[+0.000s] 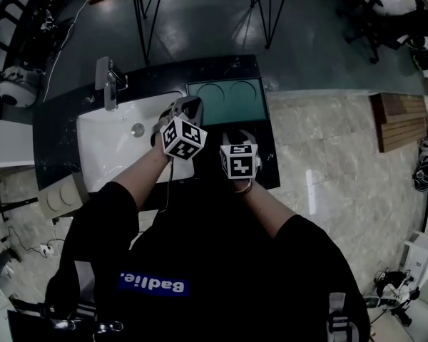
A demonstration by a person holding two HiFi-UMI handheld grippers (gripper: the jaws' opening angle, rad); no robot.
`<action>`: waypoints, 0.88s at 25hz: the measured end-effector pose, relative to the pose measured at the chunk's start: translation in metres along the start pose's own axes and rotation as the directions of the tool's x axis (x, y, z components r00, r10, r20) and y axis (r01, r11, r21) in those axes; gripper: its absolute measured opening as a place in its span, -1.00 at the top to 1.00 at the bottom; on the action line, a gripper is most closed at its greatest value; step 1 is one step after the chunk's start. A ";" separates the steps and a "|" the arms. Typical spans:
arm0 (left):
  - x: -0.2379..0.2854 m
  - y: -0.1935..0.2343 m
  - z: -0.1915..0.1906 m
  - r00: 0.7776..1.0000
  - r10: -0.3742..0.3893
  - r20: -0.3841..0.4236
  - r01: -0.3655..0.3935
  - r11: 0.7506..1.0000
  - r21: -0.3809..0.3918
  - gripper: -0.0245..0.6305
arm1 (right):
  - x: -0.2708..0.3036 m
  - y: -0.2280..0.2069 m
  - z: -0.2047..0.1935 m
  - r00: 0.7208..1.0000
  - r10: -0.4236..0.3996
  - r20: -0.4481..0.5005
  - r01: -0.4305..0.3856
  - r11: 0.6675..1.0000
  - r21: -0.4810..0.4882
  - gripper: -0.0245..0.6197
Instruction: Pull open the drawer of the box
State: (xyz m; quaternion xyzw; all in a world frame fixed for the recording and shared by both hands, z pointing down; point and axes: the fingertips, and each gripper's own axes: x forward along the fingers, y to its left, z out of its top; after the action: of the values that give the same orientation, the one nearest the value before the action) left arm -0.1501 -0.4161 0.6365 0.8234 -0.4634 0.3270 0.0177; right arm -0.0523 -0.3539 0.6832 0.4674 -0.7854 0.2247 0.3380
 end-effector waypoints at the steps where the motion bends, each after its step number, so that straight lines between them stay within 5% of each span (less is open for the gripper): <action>1: 0.000 0.001 0.000 1.000 -0.001 0.003 0.001 1.000 0.001 0.92 | 0.001 -0.001 0.000 1.000 -0.006 -0.005 0.006 1.000 0.005 0.64; 22: -0.001 0.002 -0.002 0.999 -0.031 0.021 0.031 0.999 0.036 0.92 | -0.003 0.002 -0.009 1.000 -0.029 -0.006 0.029 0.999 0.017 0.71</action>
State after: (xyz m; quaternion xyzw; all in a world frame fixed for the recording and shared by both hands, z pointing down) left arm -0.1527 -0.4158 0.6368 0.8342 -0.4449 0.3258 0.0030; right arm -0.0503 -0.3445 0.6868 0.4812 -0.7755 0.2279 0.3394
